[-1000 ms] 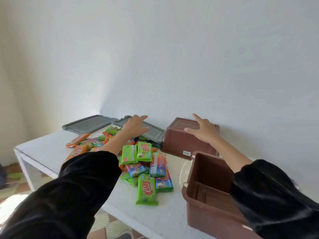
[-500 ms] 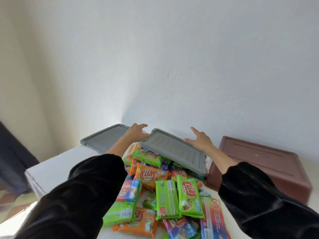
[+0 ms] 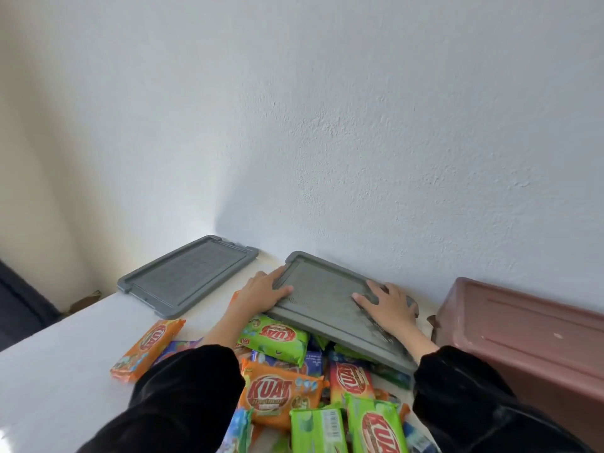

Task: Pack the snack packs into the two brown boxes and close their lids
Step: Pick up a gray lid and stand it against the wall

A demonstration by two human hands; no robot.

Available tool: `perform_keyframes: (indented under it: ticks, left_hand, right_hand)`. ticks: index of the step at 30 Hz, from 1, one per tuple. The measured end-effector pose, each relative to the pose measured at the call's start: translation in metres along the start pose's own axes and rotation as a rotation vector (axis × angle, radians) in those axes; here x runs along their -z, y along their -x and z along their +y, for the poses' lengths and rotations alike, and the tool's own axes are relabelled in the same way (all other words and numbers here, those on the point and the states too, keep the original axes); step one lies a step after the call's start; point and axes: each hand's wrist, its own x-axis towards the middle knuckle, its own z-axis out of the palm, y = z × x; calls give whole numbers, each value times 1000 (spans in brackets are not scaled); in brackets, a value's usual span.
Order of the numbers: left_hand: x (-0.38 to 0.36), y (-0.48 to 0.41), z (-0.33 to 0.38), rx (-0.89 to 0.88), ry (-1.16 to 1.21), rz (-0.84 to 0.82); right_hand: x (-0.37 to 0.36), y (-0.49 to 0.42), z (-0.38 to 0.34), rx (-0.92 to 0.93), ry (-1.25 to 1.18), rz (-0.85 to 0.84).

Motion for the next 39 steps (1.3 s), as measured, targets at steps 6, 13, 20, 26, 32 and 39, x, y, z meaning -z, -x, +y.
perform_keyframes:
  ticks: [6, 13, 20, 26, 32, 39]
  left_hand:
    - [6, 2, 4, -98, 168, 64]
    - [29, 9, 5, -276, 201, 73]
    - [42, 21, -9, -385, 141, 200]
    - [54, 38, -3, -480, 124, 289]
    - [71, 61, 23, -495, 4, 680]
    - [71, 102, 160, -406, 521, 680]
  right_hand:
    - [-2, -2, 0, 12, 10, 72]
    - [15, -7, -6, 80, -27, 164]
    - [55, -9, -16, 361, 14, 192]
    - [98, 13, -34, 530, 63, 294]
    - [140, 45, -47, 583, -22, 633]
    - [216, 99, -4, 308, -324, 931]
